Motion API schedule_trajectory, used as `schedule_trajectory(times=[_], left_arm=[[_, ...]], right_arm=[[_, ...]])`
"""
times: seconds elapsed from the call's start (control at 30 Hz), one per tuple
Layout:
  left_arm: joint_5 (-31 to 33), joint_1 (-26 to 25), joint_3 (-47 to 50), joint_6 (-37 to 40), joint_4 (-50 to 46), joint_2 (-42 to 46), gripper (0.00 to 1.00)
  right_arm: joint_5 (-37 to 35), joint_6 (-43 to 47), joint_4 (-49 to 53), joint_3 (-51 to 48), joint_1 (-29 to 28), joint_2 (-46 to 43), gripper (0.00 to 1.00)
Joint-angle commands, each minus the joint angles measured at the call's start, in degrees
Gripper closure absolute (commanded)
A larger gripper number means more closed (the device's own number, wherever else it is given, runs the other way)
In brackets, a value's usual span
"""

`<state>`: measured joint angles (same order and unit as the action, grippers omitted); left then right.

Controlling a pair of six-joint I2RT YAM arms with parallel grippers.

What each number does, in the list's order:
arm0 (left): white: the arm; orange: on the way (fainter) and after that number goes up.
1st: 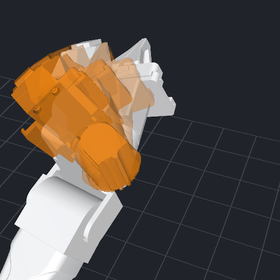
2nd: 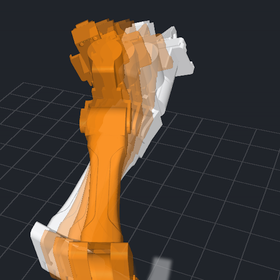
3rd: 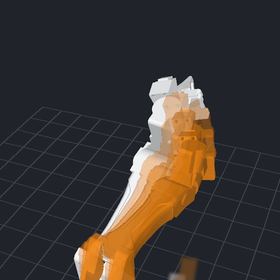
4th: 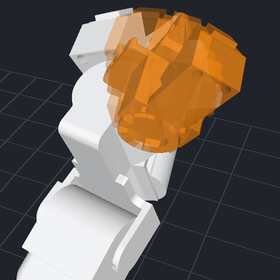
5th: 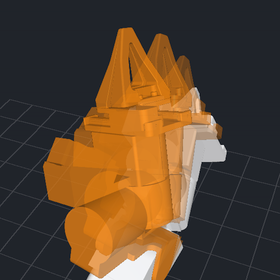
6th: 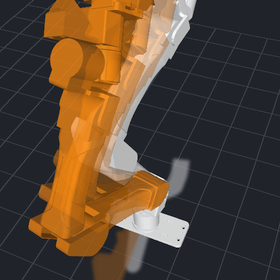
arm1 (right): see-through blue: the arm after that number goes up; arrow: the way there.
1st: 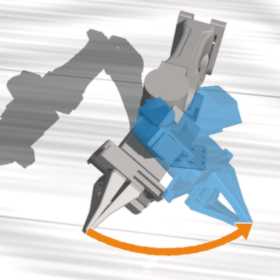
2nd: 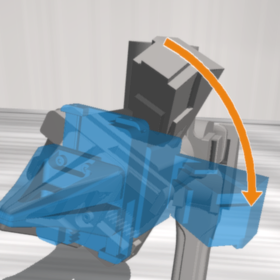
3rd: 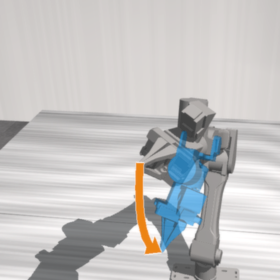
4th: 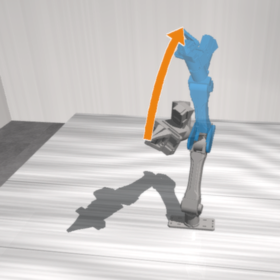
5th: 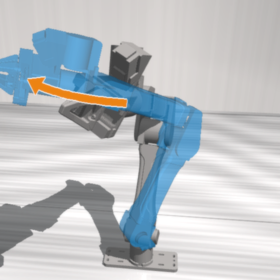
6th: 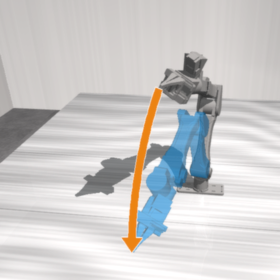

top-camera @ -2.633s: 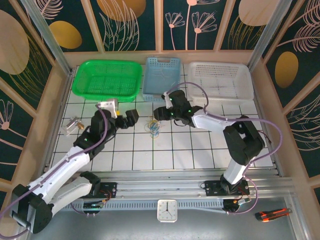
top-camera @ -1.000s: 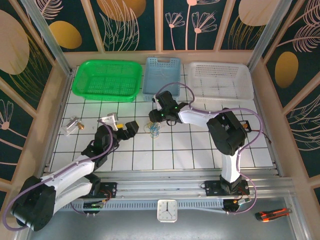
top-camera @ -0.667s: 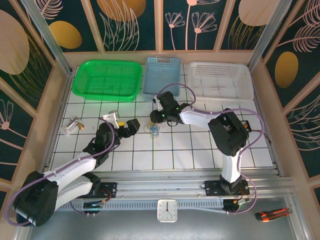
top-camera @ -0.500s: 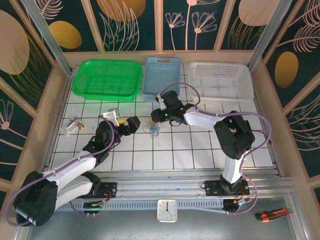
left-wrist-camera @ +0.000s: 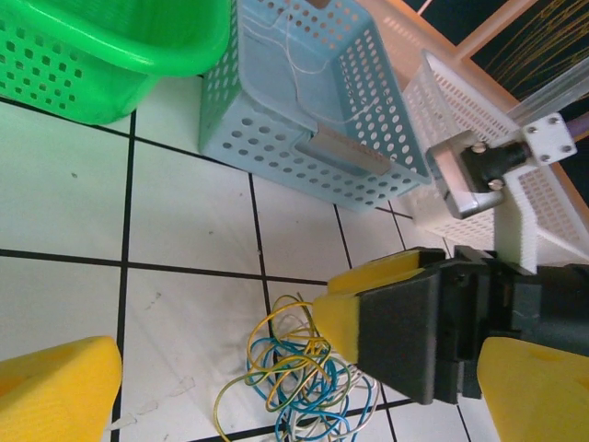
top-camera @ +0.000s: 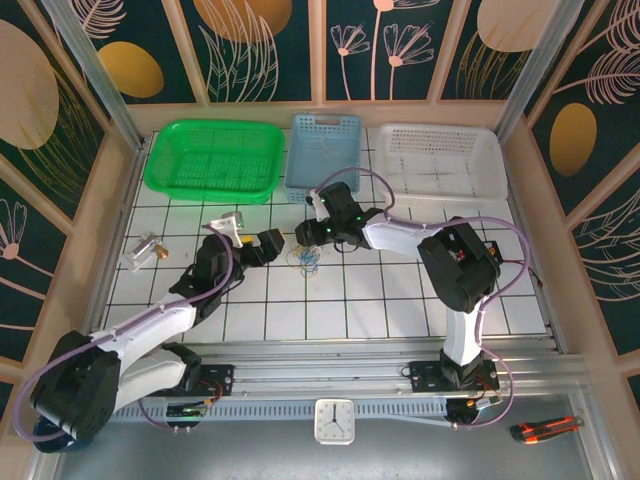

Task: Untangle the cables

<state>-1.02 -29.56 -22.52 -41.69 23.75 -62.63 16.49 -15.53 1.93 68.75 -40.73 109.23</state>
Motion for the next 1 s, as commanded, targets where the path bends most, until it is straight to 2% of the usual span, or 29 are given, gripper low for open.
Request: schedule_trajectory(times=[0.0, 0.1, 0.23, 0.3, 0.57, 0.97], left_arm=[[-1.3, 0.4, -1.5, -0.4, 1.6, -0.8, 0.01], [-1.8, 0.4, -1.0, -0.9, 3.2, -1.1, 0.01], [-2.6, 0.4, 0.5, -1.7, 7.0, -1.4, 0.01], [-2.4, 0.4, 1.2, -2.0, 8.3, -1.5, 0.01], [-4.3, 0.4, 1.3, -1.3, 10.0, -1.8, 0.01], [-7.6, 0.4, 1.8, -2.1, 12.3, -2.1, 0.01]], right_arm=[[1.4, -0.5, 1.3, 2.2, -0.6, 0.1, 0.53], [0.2, -0.6, 2.6, 2.2, -0.6, -0.5, 0.63], [-1.5, -0.6, 3.9, 2.0, -0.5, -2.3, 0.90], [-2.0, -0.6, 5.0, 2.1, -0.6, -3.7, 1.00], [-4.0, -2.2, 4.3, -0.7, -0.3, -14.0, 1.00], [-7.7, -9.6, -6.1, -12.1, -0.2, -27.5, 1.00]])
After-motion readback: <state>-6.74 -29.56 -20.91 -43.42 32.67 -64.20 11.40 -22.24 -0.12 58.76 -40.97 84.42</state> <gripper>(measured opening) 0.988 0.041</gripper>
